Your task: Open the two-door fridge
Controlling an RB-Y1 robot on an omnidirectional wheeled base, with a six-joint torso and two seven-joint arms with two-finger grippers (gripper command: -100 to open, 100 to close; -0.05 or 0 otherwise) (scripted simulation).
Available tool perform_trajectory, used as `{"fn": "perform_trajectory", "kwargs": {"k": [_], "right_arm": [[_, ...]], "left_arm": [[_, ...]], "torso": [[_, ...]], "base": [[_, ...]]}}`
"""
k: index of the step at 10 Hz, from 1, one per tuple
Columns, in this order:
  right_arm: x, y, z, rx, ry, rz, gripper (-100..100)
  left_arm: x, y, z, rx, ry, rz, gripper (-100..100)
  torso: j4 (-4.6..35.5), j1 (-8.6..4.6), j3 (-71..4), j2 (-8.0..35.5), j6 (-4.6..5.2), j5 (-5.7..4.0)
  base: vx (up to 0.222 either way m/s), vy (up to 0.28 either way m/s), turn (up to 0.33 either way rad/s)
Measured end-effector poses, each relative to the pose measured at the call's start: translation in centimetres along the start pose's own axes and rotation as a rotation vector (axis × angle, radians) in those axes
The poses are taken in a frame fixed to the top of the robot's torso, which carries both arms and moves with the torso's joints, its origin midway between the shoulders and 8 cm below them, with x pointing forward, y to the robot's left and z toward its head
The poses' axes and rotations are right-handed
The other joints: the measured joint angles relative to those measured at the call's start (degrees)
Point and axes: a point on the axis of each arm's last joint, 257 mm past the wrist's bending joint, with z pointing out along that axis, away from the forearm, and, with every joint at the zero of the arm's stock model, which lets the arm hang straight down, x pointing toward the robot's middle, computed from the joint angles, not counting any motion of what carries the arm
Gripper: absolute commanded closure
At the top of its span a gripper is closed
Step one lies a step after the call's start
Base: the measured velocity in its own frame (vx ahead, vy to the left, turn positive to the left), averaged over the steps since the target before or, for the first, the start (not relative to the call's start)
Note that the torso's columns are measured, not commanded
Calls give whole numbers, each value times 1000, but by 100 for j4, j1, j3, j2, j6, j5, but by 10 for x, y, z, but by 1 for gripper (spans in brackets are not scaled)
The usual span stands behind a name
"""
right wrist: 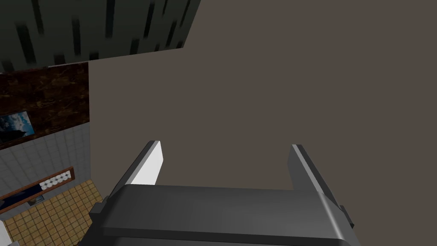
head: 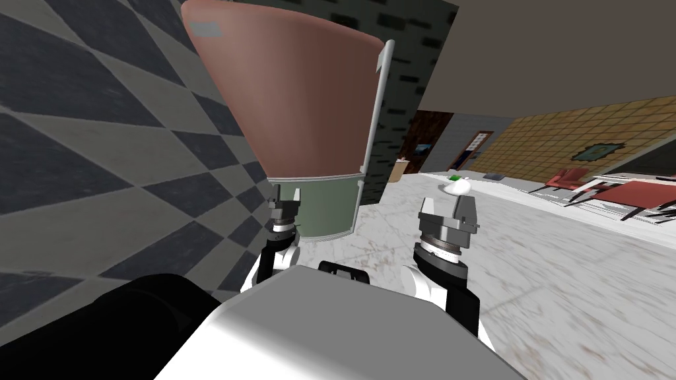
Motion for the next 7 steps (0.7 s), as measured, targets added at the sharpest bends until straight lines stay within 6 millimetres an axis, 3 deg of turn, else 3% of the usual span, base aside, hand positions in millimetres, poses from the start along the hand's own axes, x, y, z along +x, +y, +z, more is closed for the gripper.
{"fn": "perform_trajectory", "kwargs": {"k": [2,3,4,7], "right_arm": [[0,0,0,0,0,0,0],[0,0,0,0,0,0,0],[0,0,0,1,0,0,0],[0,0,0,1,0,0,0]], "left_arm": [[0,0,0,0,0,0,0],[0,0,0,0,0,0,-100],[1,8,1,-12,15,-14,-100],[-1,37,6,-67,48,-77,-100]], "torso": [[846,0,-1691,846,0,0],[1269,0,-2538,1269,0,0],[1456,-19,-2935,1456,0,-4],[1533,-13,-3079,1528,0,-4]], "base": [[0,0,0],[22,-68,31],[33,-109,49],[42,-133,31]]}}
